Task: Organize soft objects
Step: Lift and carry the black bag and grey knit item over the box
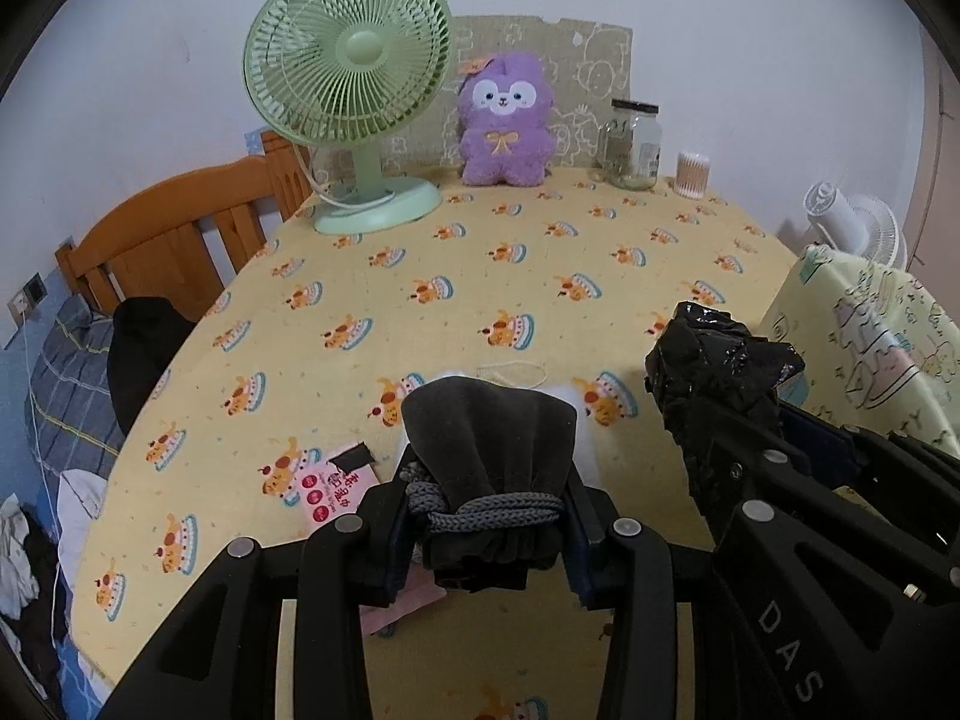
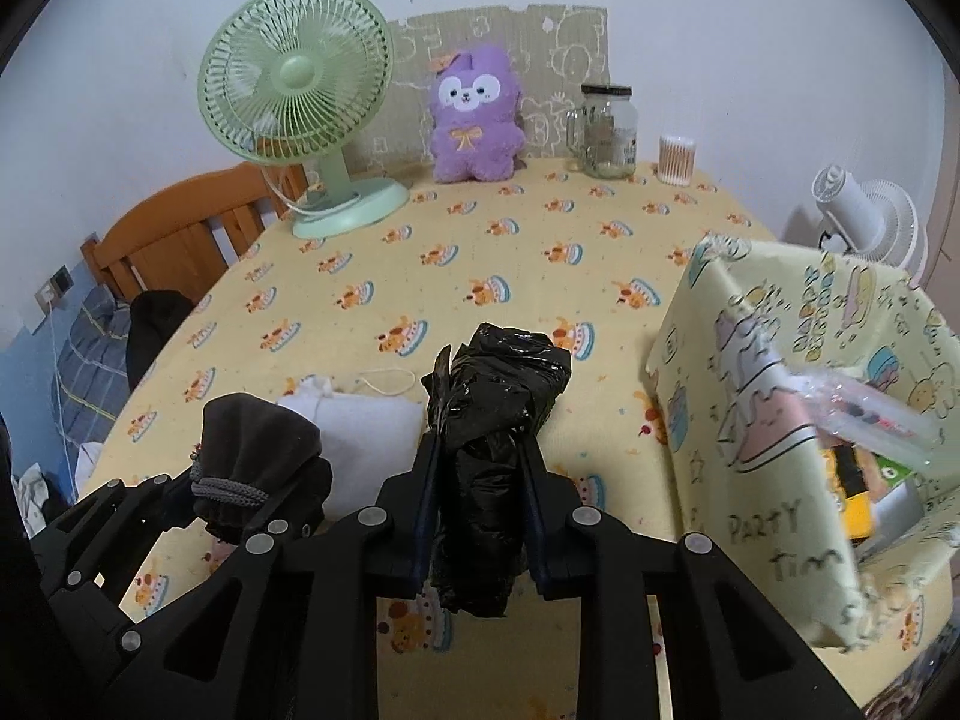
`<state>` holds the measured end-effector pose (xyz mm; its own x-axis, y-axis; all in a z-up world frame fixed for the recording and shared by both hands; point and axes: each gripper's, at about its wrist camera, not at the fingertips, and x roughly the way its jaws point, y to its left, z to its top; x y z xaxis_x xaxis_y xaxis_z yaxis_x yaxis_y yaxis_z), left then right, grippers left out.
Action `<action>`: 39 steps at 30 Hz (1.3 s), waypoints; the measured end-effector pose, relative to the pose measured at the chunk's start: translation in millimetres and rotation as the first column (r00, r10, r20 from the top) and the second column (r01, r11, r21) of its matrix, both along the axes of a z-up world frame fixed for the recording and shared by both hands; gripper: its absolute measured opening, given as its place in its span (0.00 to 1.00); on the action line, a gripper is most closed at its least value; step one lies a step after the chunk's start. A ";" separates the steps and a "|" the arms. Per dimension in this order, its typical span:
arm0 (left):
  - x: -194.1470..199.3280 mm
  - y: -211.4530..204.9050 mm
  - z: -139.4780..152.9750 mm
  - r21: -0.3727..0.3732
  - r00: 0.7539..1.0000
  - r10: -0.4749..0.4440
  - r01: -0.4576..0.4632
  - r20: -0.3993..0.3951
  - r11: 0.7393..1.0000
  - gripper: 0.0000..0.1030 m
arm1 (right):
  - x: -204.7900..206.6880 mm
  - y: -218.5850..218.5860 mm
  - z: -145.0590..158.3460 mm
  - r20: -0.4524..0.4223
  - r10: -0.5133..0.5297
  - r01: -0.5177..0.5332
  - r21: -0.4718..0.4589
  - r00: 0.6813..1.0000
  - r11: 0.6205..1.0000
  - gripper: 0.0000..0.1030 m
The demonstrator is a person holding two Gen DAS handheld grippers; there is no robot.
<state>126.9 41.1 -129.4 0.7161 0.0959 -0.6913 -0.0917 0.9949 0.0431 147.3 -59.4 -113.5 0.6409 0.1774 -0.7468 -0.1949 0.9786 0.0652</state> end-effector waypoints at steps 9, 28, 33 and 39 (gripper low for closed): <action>-10.4 -2.4 24.5 -0.002 0.999 0.001 -0.001 0.035 1.000 0.40 | -11.2 -1.7 25.9 0.033 0.013 -0.013 0.011 0.999 1.000 0.27; -20.6 -25.8 67.2 -0.007 0.992 -0.042 0.043 0.117 0.999 0.40 | -26.9 -21.5 77.8 0.135 0.006 -0.009 0.028 0.991 1.000 0.27; -20.8 -36.4 72.5 -0.005 0.990 -0.056 0.057 0.130 0.998 0.40 | -28.6 -32.4 84.4 0.154 -0.003 -0.002 0.034 0.988 0.999 0.27; -20.3 -52.7 78.5 -0.005 0.986 -0.075 0.077 0.150 0.997 0.40 | -30.1 -47.6 91.5 0.174 -0.012 0.006 0.031 0.985 0.999 0.27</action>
<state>106.6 -11.6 -50.9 0.8164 0.0303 -0.5767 -0.0204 0.9995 0.0236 117.2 -107.0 -22.0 0.7625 0.1922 -0.6178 -0.1972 0.9785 0.0610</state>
